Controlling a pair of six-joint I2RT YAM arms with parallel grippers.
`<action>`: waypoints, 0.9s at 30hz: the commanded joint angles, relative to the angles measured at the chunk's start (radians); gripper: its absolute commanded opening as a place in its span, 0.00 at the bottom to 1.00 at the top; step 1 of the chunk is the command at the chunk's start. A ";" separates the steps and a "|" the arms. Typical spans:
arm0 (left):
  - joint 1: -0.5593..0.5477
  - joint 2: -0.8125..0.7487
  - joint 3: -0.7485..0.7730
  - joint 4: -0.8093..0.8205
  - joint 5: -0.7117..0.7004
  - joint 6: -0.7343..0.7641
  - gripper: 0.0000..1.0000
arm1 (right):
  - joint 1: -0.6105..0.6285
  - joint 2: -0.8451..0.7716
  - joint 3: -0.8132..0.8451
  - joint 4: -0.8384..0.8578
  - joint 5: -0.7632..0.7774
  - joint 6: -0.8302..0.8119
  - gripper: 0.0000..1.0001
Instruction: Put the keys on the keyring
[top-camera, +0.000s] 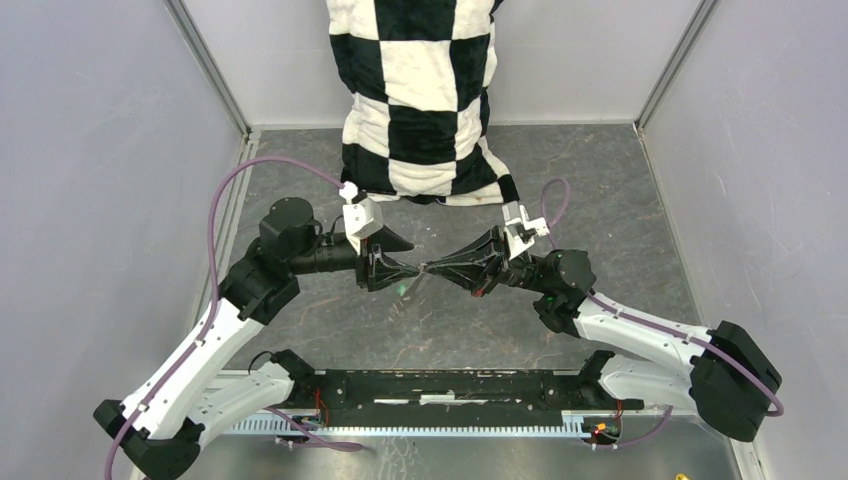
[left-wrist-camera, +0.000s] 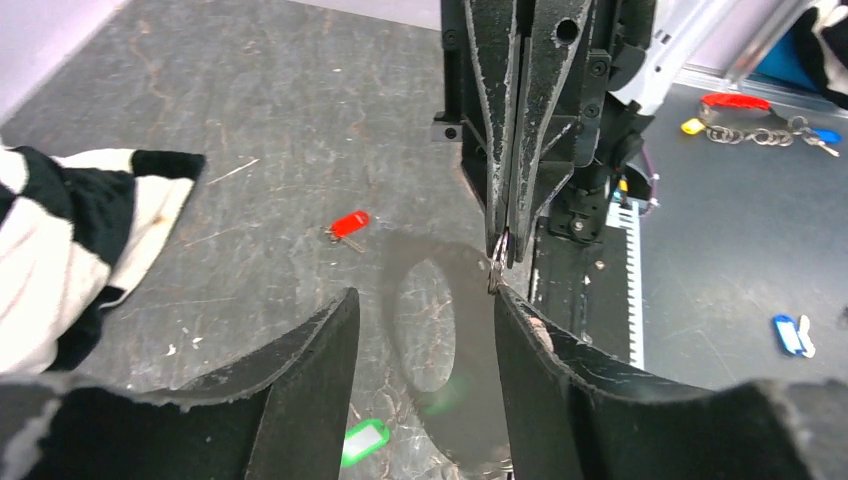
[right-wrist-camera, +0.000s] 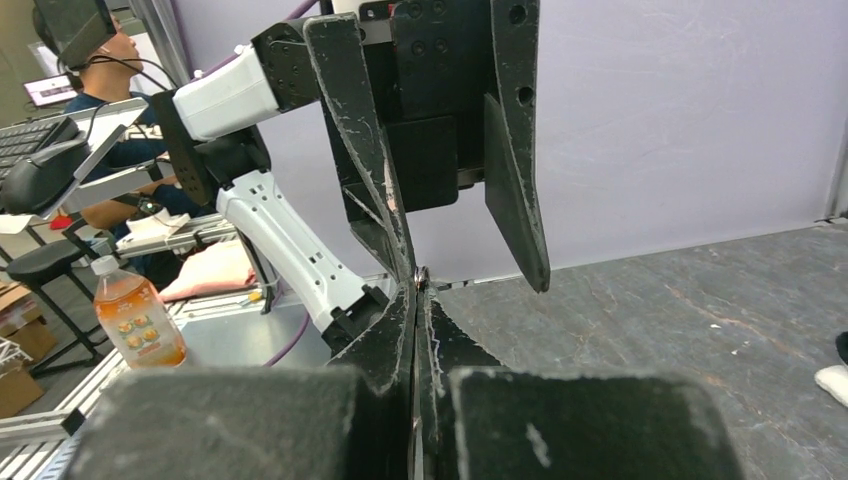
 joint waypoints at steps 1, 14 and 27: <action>0.005 -0.046 0.008 0.000 -0.105 0.039 0.59 | 0.010 -0.053 0.006 -0.010 0.045 -0.070 0.00; 0.005 -0.016 -0.025 0.000 0.130 -0.006 0.33 | 0.025 -0.042 0.002 0.012 0.064 -0.068 0.01; 0.004 -0.002 -0.024 0.052 0.228 -0.097 0.18 | 0.036 -0.029 0.006 0.026 0.060 -0.064 0.01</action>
